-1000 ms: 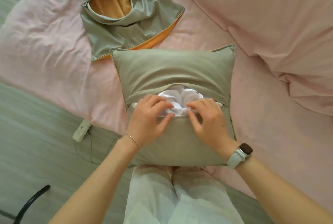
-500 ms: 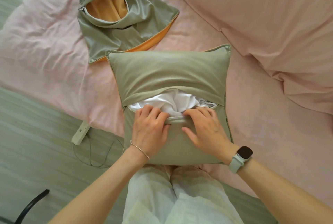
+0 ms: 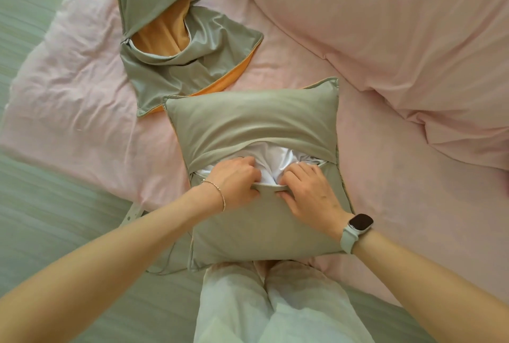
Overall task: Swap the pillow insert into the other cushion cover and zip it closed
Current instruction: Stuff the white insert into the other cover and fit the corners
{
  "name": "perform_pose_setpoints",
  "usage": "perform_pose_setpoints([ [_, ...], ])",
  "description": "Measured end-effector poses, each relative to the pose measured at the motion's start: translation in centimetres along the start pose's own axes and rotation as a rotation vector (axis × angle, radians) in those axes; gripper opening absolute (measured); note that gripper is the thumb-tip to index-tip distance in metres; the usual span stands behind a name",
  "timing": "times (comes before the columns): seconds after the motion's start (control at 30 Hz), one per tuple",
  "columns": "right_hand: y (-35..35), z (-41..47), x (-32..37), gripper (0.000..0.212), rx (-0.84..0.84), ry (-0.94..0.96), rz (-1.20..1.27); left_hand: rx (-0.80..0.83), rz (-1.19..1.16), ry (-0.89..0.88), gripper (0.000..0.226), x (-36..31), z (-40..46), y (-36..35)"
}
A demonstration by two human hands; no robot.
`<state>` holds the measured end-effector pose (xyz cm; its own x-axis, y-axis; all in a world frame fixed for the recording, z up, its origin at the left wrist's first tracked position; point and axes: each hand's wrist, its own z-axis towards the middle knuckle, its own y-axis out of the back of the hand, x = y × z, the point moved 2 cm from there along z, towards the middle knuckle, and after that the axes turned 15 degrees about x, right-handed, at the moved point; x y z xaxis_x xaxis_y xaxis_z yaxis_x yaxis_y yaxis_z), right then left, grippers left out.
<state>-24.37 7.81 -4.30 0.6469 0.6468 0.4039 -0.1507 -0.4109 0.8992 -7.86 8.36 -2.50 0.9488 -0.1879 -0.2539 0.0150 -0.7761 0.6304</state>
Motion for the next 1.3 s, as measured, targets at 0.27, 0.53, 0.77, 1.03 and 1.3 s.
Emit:
perform_pose_setpoints([
  [0.27,-0.5,-0.7,0.8,0.017,0.063,0.056,0.007,-0.435,0.035,-0.049,0.026,-0.3,-3.2,-4.3],
  [0.53,0.7,0.5,-0.3,0.032,0.285,-0.137,-0.05,-0.633,-0.004,-0.082,0.03,-0.4,-2.6,-5.2],
  [0.77,0.1,0.2,0.3,0.039,0.076,-0.155,-0.125,-0.678,-0.007,0.032,0.029,0.3,-2.3,-5.6],
  [1.03,-0.8,0.5,1.6,0.032,-0.081,0.02,-0.126,-0.822,-0.046,0.072,0.025,2.9,-4.1,-8.6],
  [1.3,-1.6,2.7,0.8,0.034,0.125,-0.061,-0.265,-0.954,-0.103,0.078,0.031,2.7,-1.9,-8.8],
])
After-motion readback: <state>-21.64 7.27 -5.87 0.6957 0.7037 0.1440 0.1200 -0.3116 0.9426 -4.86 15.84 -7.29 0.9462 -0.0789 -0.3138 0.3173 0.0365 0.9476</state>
